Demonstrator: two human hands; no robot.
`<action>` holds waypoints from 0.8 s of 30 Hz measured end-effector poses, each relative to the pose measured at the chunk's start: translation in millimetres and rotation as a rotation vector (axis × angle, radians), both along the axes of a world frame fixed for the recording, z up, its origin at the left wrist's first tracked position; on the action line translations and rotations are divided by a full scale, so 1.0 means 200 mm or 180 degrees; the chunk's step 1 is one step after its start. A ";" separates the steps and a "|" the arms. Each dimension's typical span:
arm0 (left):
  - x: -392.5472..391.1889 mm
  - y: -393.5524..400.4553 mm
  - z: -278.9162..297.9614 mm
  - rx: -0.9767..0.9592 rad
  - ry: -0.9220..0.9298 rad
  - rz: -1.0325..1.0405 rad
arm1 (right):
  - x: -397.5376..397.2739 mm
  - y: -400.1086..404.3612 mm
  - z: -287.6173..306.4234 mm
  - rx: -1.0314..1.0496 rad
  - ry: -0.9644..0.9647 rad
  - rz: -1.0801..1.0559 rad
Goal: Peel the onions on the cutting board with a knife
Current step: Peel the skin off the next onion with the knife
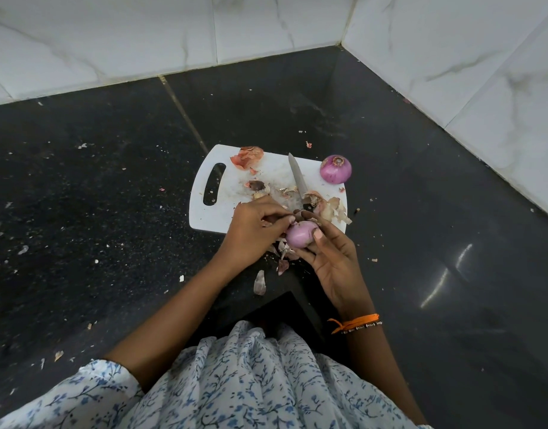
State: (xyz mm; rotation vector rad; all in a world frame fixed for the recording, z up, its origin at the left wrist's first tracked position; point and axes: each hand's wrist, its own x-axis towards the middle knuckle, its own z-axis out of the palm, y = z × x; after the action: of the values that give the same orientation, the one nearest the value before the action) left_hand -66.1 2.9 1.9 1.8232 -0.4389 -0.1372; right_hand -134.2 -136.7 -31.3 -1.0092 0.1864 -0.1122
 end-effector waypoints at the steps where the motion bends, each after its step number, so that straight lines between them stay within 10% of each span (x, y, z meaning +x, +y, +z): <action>1: 0.00 0.00 0.00 -0.0109 0.0197 0.0024 | 0.00 0.00 0.00 0.0002 0.0001 0.0002; 24: 0.00 0.02 0.05 0.0365 -0.0266 -0.0399 | -0.01 -0.03 -0.01 -0.0434 -0.0107 0.0143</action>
State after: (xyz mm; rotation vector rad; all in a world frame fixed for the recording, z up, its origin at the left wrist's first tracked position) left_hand -65.5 6.6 12.8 1.9187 -0.6155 -0.1760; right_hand -135.6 -141.9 -33.9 -1.1459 0.1264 -0.1018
